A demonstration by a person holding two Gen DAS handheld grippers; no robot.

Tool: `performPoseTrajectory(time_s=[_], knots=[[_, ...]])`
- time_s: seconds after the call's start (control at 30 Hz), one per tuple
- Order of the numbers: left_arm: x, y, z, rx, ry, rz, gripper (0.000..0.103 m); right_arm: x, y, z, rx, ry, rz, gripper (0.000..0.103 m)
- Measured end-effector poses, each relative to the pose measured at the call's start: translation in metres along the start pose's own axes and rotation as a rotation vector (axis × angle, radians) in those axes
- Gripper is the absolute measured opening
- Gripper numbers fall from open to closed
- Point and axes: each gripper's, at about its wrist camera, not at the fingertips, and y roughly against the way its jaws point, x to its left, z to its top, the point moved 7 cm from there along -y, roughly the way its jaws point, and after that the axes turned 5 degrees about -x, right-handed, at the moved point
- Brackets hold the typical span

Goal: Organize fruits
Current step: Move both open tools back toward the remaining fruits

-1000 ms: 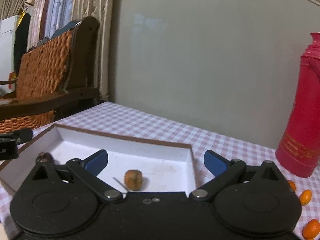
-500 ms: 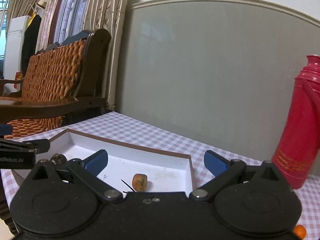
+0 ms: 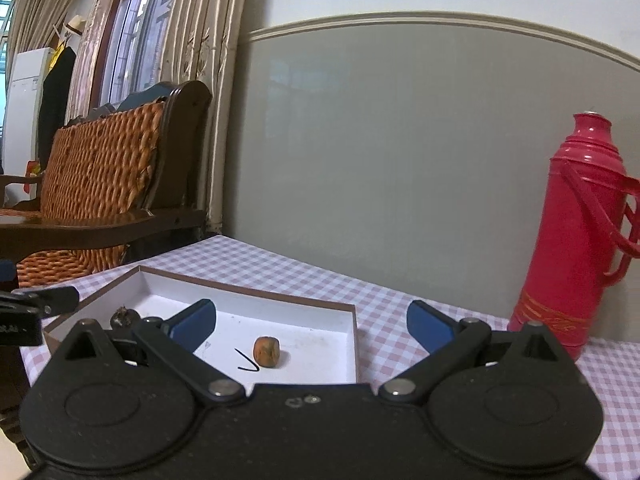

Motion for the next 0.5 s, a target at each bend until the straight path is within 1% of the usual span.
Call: performPoseTrajectory(time_s=[0.07,0.13,0.23,0.33,0.5], knots=[[0.002,0.006,-0.001,0.004,0.019,-0.011,0.103,-0.001,0.008,0.002,-0.021,0.004,-0.014,0.095],[0.005,0.013,0.002,-0.016,0.051,-0.019,0.103,-0.003,0.016,0.004,-0.042,-0.003,-0.018,0.095],[0.003,0.017,0.003,-0.026,0.060,-0.038,0.103,-0.007,0.026,0.006,-0.061,-0.015,-0.035,0.095],[-0.001,0.019,0.002,-0.024,0.062,-0.049,0.103,-0.012,0.033,0.004,-0.061,-0.032,-0.049,0.095],[-0.004,0.027,0.000,-0.029,0.096,-0.061,0.103,-0.015,0.049,-0.001,-0.059,-0.041,-0.066,0.095]])
